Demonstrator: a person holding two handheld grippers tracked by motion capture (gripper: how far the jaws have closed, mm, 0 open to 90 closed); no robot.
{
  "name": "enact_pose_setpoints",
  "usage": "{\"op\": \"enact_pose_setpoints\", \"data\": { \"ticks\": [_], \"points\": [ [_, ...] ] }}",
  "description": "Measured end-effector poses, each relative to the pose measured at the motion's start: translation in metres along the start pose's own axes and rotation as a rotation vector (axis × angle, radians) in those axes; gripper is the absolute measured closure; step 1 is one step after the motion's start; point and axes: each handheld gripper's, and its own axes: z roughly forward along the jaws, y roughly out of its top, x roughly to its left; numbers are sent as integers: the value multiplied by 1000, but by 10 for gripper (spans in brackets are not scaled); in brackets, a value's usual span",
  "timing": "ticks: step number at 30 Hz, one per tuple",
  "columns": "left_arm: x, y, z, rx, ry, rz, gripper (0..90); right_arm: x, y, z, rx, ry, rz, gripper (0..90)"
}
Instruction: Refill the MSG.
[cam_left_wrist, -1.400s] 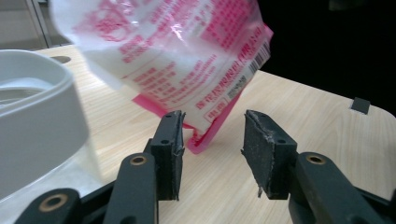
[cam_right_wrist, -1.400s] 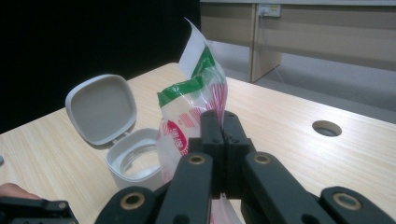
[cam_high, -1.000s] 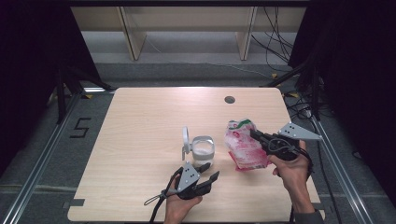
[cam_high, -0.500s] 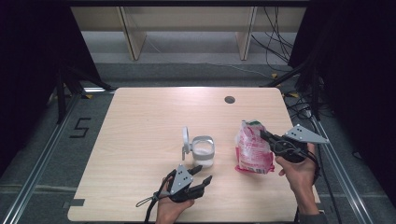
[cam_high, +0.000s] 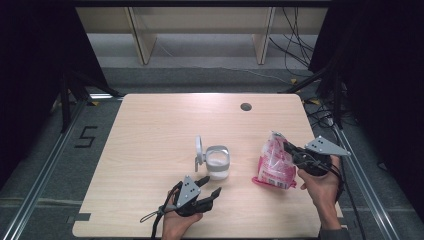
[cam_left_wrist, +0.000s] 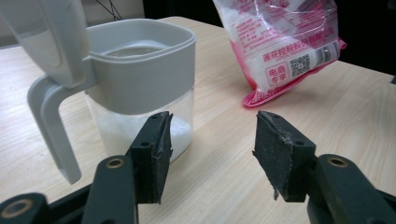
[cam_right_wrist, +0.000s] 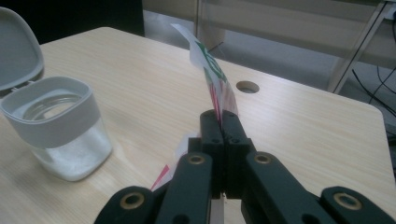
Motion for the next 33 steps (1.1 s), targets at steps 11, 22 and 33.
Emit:
{"op": "enact_pose_setpoints", "data": {
  "ticks": [11, 22, 33],
  "points": [
    [5, 2, -7, -17, -18, 1, 418, -6, -13, 9, 43, -45, -40, 900],
    [10, 3, -10, -5, 12, -8, 404, -9, -28, 18, 95, -54, -17, 900],
    [12, 2, -12, -21, 38, -43, 400, -18, -34, 19, 85, -67, 35, 847]
  ]
}}
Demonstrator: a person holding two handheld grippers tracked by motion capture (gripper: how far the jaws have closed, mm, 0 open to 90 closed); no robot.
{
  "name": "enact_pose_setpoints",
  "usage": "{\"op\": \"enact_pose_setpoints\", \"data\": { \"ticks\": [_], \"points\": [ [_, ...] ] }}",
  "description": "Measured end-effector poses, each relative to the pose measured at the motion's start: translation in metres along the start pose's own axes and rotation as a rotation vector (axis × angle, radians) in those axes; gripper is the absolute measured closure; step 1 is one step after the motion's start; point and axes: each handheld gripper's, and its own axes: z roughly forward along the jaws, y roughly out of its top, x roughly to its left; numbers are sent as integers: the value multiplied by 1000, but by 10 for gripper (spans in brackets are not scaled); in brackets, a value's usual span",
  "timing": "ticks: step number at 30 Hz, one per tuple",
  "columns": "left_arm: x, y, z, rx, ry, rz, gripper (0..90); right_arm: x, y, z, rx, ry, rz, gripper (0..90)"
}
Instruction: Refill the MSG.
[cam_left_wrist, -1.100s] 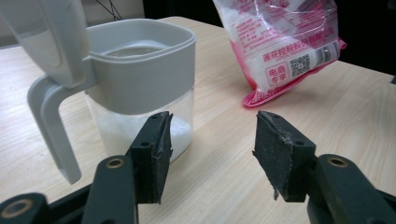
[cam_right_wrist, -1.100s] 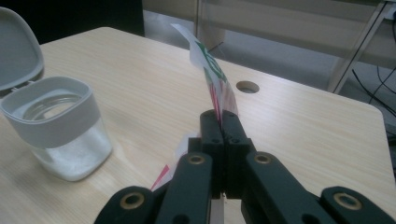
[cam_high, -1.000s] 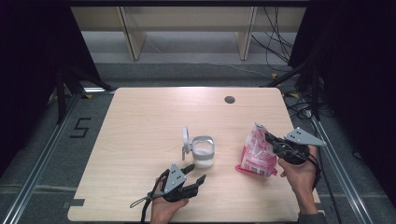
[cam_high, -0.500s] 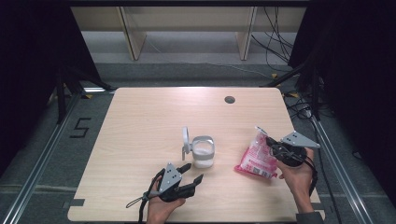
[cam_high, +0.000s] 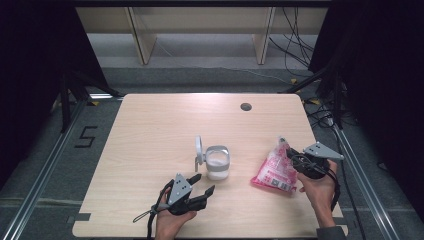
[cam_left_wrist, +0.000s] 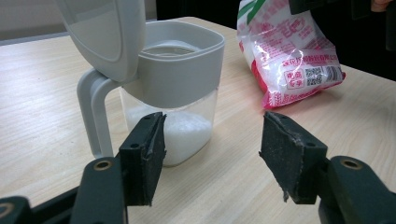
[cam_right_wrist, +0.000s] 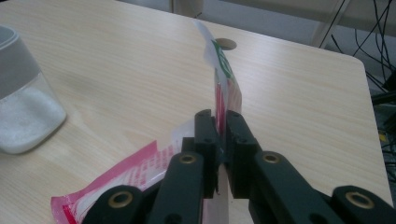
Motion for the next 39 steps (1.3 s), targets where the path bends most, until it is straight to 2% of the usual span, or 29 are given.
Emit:
{"op": "enact_pose_setpoints", "data": {
  "ticks": [4, 5, 6, 7, 8, 9, 11, 12, 14, 16, 18, 19, 20, 21, 23, 24, 26, 27, 28, 29, 30, 31, 32, 33, 34, 35, 36, 38, 39],
  "points": [
    [1, 0, 0, 6, 3, 1, 401, 0, 0, 0, 6, -21, -1, 800],
    [3, 0, 0, 5, -4, 26, 396, 1, 0, -1, 7, -32, 4, 788],
    [2, 0, 0, 11, 1, 13, 396, 1, 0, -1, 11, -35, 8, 746],
    [1, -1, 1, 1, 1, -3, 398, 3, 1, -2, 14, -53, 37, 697],
    [3, 0, -1, 6, 4, 27, 401, 1, 1, -2, 3, -64, 18, 671],
    [4, 1, -2, 3, 6, 26, 401, 3, 2, -4, 20, -63, 55, 664],
    [3, 0, -2, -3, 8, -5, 399, 1, 3, -5, -21, -71, 51, 613],
    [3, 1, -4, 0, 20, -10, 398, 4, 4, -7, -23, -86, 80, 592],
    [5, 0, -4, -13, 18, -12, 398, 5, 6, -10, -41, -95, 86, 554],
    [6, 1, -6, -3, 27, -15, 398, 7, 9, -12, -65, -120, 76, 523],
    [7, 1, -6, -11, 32, -19, 399, 9, 9, -13, -58, -116, 89, 519],
    [8, 1, -7, -7, 28, -17, 399, 10, 9, -11, -74, -106, 76, 518],
    [8, 1, -7, -5, 30, -15, 399, 9, 8, -10, -65, -95, 54, 518],
    [9, 0, -7, -13, 35, -17, 399, 13, 7, -9, -59, -85, 83, 517],
    [10, 0, -7, -10, 34, -19, 400, 15, 6, -8, -52, -74, 79, 513],
    [10, 0, -8, -11, 35, -18, 400, 14, 7, -7, -68, -60, 52, 511],
    [11, 1, -9, -4, 42, -18, 401, 20, 7, -9, -66, -52, 70, 505],
    [12, 1, -9, -6, 42, -21, 401, 21, 7, -8, -78, -50, 57, 502],
    [13, 1, -9, -10, 44, -21, 401, 23, 7, -9, -67, -30, 66, 498],
    [13, 1, -10, -13, 46, -22, 401, 22, 7, -8, -83, -26, 30, 496],
    [14, 1, -10, -20, 44, -25, 401, 25, 6, -7, -82, -6, 25, 491],
    [14, 1, -10, -17, 46, -19, 400, 27, 5, -6, -76, -8, 9, 487],
    [15, 2, -11, -9, 45, -3, 400, 32, 4, -7, -56, 4, 45, 480],
    [16, 2, -11, -9, 45, 0, 400, 33, 3, -3, -72, 22, 15, 474],
    [16, 3, -11, -7, 45, 1, 399, 37, 2, -3, -57, 26, 38, 468],
    [16, 3, -11, -11, 48, 3, 398, 39, 1, 0, -54, 43, 15, 464],
    [17, 3, -12, -7, 48, 0, 397, 43, 0, -1, -45, 51, 36, 458],
    [19, 4, -12, -18, 46, -2, 397, 46, -1, 2, -35, 67, 21, 440],
    [19, 5, -13, -14, 52, -6, 397, 45, -2, 5, -38, 74, -29, 439]
  ]
}}
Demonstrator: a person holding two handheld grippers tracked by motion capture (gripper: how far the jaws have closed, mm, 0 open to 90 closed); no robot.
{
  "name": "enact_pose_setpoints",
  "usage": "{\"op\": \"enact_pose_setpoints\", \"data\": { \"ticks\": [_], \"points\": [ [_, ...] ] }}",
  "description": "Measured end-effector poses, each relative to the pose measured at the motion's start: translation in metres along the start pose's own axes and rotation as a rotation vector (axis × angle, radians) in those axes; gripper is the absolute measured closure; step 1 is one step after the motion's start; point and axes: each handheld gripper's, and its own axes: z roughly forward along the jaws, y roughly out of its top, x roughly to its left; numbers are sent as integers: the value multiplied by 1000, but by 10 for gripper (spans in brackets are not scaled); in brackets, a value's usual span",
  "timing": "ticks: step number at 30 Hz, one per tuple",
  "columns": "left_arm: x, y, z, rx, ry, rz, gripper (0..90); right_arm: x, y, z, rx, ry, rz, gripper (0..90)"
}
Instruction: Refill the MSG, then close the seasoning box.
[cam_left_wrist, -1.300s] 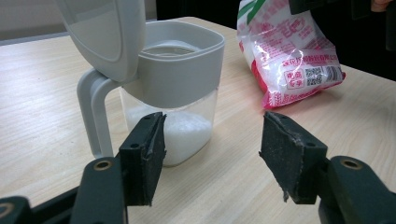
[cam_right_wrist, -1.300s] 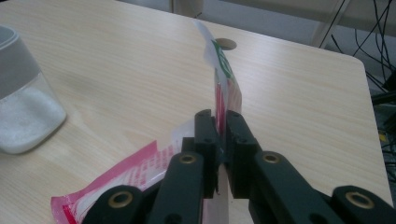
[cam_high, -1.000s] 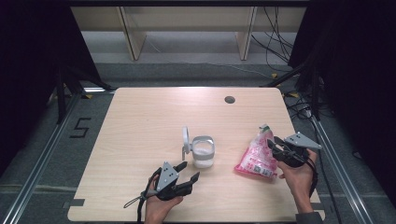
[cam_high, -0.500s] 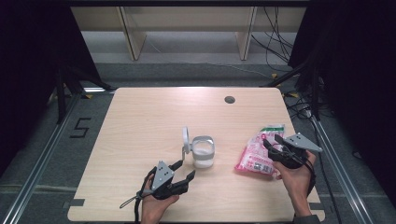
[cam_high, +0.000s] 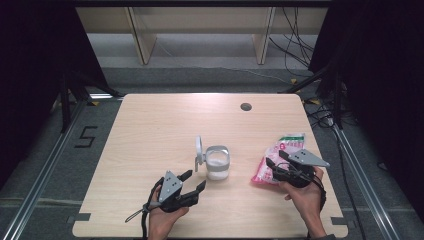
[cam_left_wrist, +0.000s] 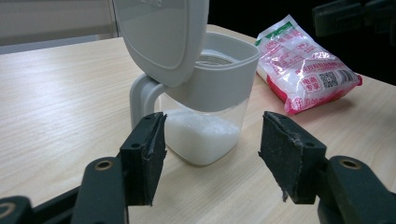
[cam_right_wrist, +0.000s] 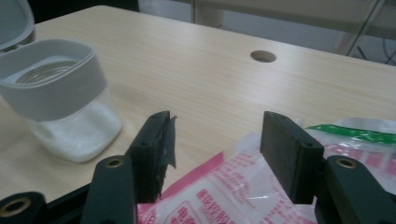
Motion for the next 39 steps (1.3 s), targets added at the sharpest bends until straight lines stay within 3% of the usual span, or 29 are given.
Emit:
{"op": "enact_pose_setpoints", "data": {
  "ticks": [3, 4, 7, 13, 17, 19, 21, 26, 31, 32, 33, 37, 39],
  "points": [
    [3, 3, -1, -1, 4, 5, 396, 6, -3, 2, 9, 21, 24, 427],
    [4, 3, -2, -3, 7, 2, 396, 9, -4, 2, 18, 28, 54, 427],
    [6, 5, -4, -3, 14, 3, 397, 9, -7, 4, 23, 39, 22, 417],
    [13, 8, -7, -4, 28, 7, 395, 13, -10, 4, 16, 45, 10, 390],
    [20, 12, -8, -17, 34, 5, 399, 18, -12, 5, 19, 83, 34, 336],
    [23, 15, -10, -8, 42, 13, 407, 18, -14, 6, 15, 103, 5, 312],
    [24, 17, -11, -4, 53, 13, 424, 19, -15, 6, 13, 129, 4, 303],
    [28, 21, -10, -13, 55, 14, 464, 25, -15, 6, 38, 120, 1, 289],
    [33, 27, -11, -38, 48, 13, 526, 23, -16, 8, 26, 116, -36, 289],
    [33, 29, -11, -37, 52, 13, 539, 24, -17, 8, 41, 116, -11, 291],
    [34, 29, -11, -35, 57, 7, 556, 22, -17, 8, 40, 121, -17, 292],
    [36, 34, -9, -42, 52, 18, 626, 22, -17, 7, 48, 109, -18, 295],
    [36, 36, -9, -37, 46, 61, 683, 22, -18, 7, 43, 115, -20, 296]
  ]
}}
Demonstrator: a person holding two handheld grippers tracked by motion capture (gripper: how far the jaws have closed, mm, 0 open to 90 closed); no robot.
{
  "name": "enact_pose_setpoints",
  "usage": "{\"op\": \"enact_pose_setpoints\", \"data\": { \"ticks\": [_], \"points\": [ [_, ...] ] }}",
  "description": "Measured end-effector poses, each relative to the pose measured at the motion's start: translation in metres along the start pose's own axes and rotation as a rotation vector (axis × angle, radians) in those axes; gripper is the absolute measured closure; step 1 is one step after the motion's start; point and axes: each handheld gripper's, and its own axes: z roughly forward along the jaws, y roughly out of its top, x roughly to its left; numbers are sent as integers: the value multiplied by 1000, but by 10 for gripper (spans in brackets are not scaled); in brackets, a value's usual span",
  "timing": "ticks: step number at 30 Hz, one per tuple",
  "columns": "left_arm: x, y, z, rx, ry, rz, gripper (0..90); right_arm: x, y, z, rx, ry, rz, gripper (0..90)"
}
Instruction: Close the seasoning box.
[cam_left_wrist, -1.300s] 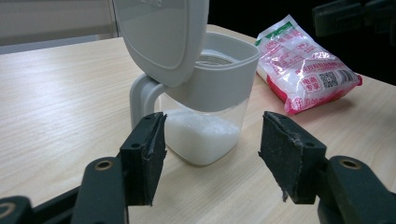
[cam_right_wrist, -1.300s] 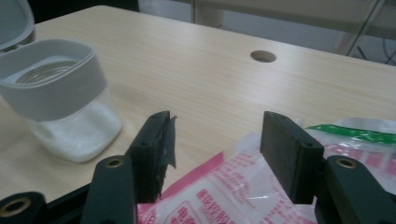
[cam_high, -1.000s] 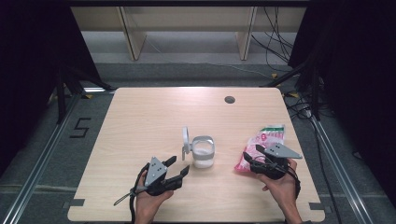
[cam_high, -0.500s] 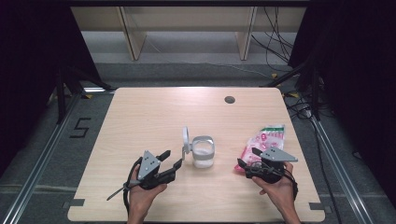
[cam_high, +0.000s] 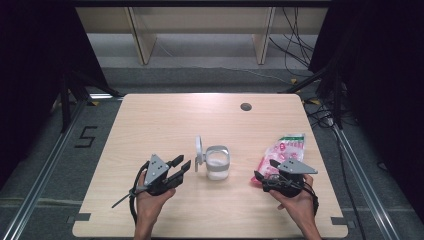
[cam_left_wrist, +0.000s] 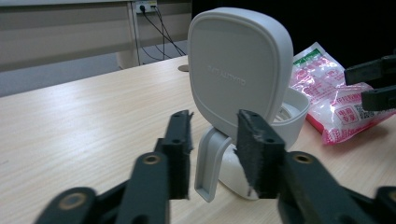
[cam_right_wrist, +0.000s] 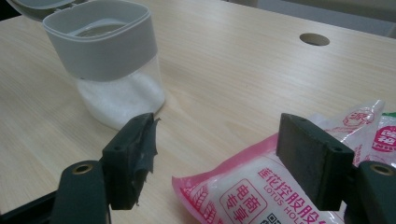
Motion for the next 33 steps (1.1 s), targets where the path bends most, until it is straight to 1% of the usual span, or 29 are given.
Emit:
{"op": "enact_pose_setpoints", "data": {
  "ticks": [1, 2, 4, 5, 6, 7, 8, 9, 10, 12, 13, 14, 15, 16, 17, 18, 20, 21, 22, 23, 24, 25, 26, 27, 28, 29, 31, 32, 33],
  "points": [
    [0, 1, 0, -9, 4, 4, 704, 1, 0, -1, 1, -8, 4, 296],
    [0, 1, 1, -18, 0, -2, 736, 1, 1, -2, -1, -4, 8, 297],
    [0, 2, 1, -1, 3, 6, 777, 3, 0, -2, -5, -1, 16, 297],
    [0, 2, 2, 2, 4, 2, 802, 4, 0, -2, -1, 0, 31, 298],
    [1, 2, 3, 1, -4, 13, 817, 4, 0, -2, -1, -1, 27, 298],
    [0, 2, 4, 1, -3, 9, 833, 4, -1, -2, 3, 0, 27, 301],
    [0, 2, 4, 1, -4, 18, 857, 4, -1, -2, 6, 2, 23, 303],
    [0, 1, 6, 2, -5, 16, 871, 2, -1, -2, 3, 4, 3, 303],
    [0, 1, 8, 5, -8, 14, 879, 2, -1, -2, 4, 4, 3, 303],
    [1, 2, 11, 2, -10, 18, 889, 2, -2, -2, 3, 6, 2, 306],
    [1, 3, 12, 8, -5, 13, 890, 3, -1, -2, 3, 7, 1, 306],
    [0, 4, 13, 4, -8, 23, 891, 3, -1, -3, 9, -3, -2, 307],
    [0, 5, 14, 4, -9, 25, 891, 5, -2, -4, 14, -4, 20, 307],
    [-1, 6, 15, 4, -16, 26, 892, 4, -2, -4, 10, -6, 6, 308],
    [-2, 7, 16, 3, -18, 27, 892, 3, -2, -4, 12, 5, -1, 308],
    [-4, 7, 18, 0, -23, 14, 892, 3, -2, -4, 13, 4, -3, 309],
    [-5, 8, 20, 3, -29, 30, 892, 3, -2, -5, 11, 6, 2, 309],
    [-6, 8, 21, 0, -28, 23, 892, 3, -2, -4, 7, -2, -5, 308],
    [-7, 8, 21, -1, -29, 14, 892, 3, -2, -5, 1, 3, 2, 308],
    [-7, 8, 21, -2, -31, 22, 892, 2, -2, -5, 8, 4, -3, 309],
    [-7, 9, 22, -4, -29, 24, 892, 4, -3, -6, 14, -2, 10, 309],
    [-7, 9, 22, -2, -31, 27, 892, 2, -3, -6, 9, 7, -11, 308],
    [-8, 9, 22, -4, -30, 14, 892, 3, -3, -6, 12, -4, -4, 309],
    [-8, 10, 22, -6, -30, 20, 892, 3, -3, -6, 5, -8, -10, 308],
    [-7, 10, 22, -7, -30, 25, 892, 6, -4, -7, 16, -3, 25, 308],
    [-8, 11, 22, -11, -32, 24, 892, 3, -4, -6, 7, -3, -1, 309],
    [-9, 12, 23, -13, -34, 27, 892, 3, -4, -6, 8, -2, -2, 308],
    [-10, 12, 23, -15, -36, 17, 891, 3, -4, -7, 8, -3, -2, 308],
    [-10, 12, 24, -15, -38, 27, 891, 4, -4, -6, 6, 6, 0, 306]
  ]
}}
